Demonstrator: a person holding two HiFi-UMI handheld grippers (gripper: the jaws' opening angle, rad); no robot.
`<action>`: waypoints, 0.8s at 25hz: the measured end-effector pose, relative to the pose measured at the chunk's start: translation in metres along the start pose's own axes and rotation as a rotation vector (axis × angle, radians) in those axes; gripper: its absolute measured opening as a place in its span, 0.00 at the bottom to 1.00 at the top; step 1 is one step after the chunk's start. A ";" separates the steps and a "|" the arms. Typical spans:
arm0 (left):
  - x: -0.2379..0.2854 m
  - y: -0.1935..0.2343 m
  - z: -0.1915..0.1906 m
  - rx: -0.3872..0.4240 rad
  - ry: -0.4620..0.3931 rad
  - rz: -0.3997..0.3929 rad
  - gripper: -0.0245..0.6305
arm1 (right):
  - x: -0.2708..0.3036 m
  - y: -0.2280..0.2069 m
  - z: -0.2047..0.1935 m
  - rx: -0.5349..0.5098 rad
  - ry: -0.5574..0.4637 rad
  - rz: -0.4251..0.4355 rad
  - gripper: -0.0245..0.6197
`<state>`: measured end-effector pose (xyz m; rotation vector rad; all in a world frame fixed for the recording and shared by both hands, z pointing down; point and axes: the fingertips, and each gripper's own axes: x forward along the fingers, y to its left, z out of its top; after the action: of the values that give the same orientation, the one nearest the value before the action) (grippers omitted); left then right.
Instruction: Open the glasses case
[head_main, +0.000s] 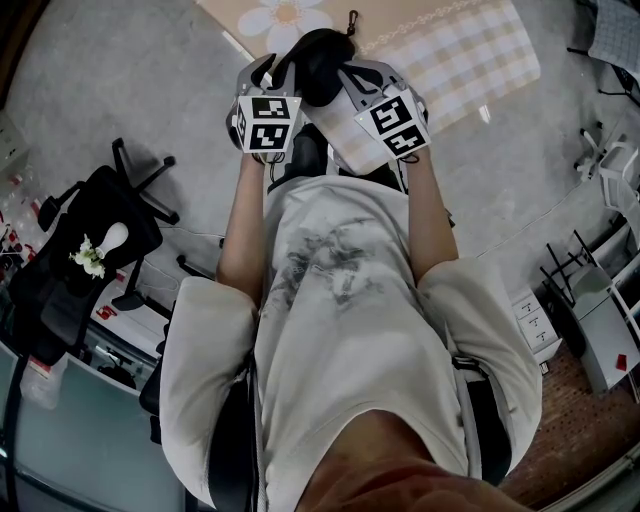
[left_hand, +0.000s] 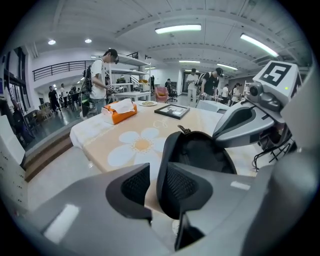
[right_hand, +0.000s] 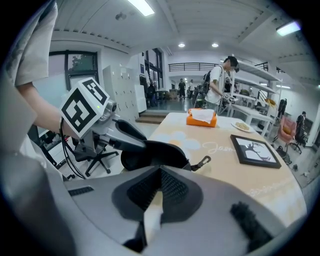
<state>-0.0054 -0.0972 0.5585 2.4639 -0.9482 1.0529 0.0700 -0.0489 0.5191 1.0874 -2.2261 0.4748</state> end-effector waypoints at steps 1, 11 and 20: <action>0.001 0.000 -0.001 0.002 0.005 -0.001 0.21 | 0.000 -0.001 -0.001 0.003 0.003 -0.005 0.06; -0.011 0.012 -0.039 -0.054 0.019 -0.024 0.21 | 0.008 0.032 -0.004 -0.016 0.028 -0.033 0.06; -0.009 0.017 -0.043 -0.100 0.046 -0.035 0.22 | 0.008 0.033 -0.006 -0.101 0.070 -0.062 0.06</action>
<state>-0.0442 -0.0843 0.5816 2.3570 -0.9168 1.0209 0.0418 -0.0303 0.5277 1.0675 -2.1251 0.3652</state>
